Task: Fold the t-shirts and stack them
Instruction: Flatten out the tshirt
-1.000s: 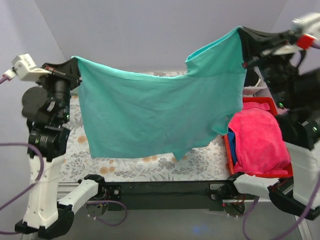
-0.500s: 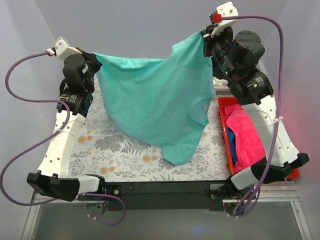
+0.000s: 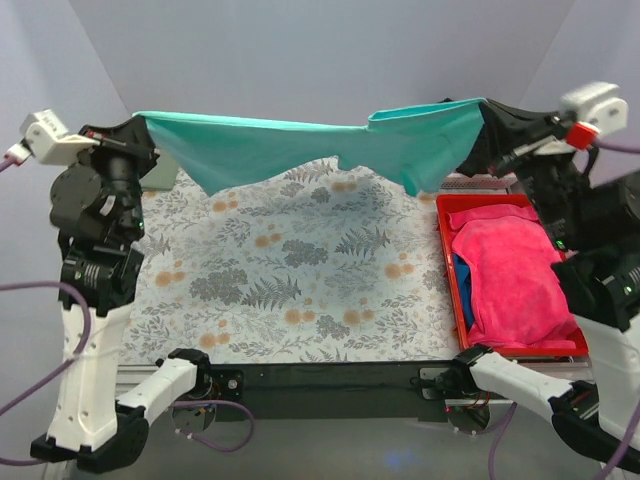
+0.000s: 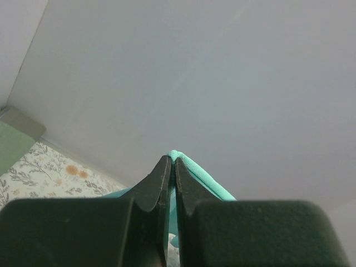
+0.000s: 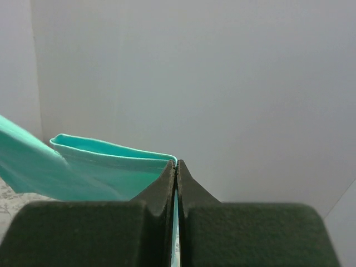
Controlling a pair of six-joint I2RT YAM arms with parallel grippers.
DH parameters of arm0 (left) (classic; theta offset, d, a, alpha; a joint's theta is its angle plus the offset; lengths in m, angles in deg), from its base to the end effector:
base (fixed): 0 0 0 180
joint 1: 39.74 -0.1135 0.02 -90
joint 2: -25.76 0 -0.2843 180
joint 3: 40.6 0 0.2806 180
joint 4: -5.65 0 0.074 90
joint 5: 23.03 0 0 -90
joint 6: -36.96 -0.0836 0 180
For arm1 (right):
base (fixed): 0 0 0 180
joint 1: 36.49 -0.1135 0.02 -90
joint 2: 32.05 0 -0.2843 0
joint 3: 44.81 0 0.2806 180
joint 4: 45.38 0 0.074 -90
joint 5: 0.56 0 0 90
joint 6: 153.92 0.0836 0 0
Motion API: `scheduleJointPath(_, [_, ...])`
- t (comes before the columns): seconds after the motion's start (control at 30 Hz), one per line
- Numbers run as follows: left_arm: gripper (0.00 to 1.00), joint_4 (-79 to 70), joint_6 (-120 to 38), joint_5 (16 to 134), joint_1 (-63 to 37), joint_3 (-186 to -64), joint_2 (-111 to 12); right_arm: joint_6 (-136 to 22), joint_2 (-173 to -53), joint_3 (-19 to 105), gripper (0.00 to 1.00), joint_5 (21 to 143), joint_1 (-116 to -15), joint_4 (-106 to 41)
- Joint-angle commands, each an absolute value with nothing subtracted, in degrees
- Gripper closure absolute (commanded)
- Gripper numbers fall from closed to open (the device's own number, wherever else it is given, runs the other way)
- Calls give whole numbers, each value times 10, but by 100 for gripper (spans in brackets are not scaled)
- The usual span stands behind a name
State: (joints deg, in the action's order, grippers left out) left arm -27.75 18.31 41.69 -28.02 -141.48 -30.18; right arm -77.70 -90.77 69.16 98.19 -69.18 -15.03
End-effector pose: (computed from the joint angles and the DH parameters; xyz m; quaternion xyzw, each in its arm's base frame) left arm 0.2089 -0.0069 0.5772 -0.4539 0.4511 -0.3976 0.6575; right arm 0.1536 0.0835 0.6530 -0.1526 0.5183 0.0976 0.8358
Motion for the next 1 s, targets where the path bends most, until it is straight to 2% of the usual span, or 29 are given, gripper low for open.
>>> scheduleJointPath(0.0, [100,-314,178,413,-283,-1410,-249,-776,-860,671,99,940,-690,-166])
scheduleJointPath(0.33, [100,-345,139,413,-283,-1518,-257,-764,-819,712,99,870,-690,-138])
scheduleJointPath(0.5, [100,-325,138,409,-283,-1502,-289,-774,-878,741,99,879,-690,-166])
scheduleJointPath(0.63, [100,-289,155,390,-283,-1404,-314,-774,-932,690,99,911,-690,-205])
scheduleJointPath(0.77, [100,-260,211,342,-283,-1288,-350,-755,-998,567,99,953,-690,-280])
scheduleJointPath(0.83, [100,-252,273,319,-283,-1241,-367,-748,-1050,505,99,967,-687,-325])
scheduleJointPath(0.97, [100,-239,390,248,-283,-1132,-429,-717,-1162,466,99,951,-664,-405])
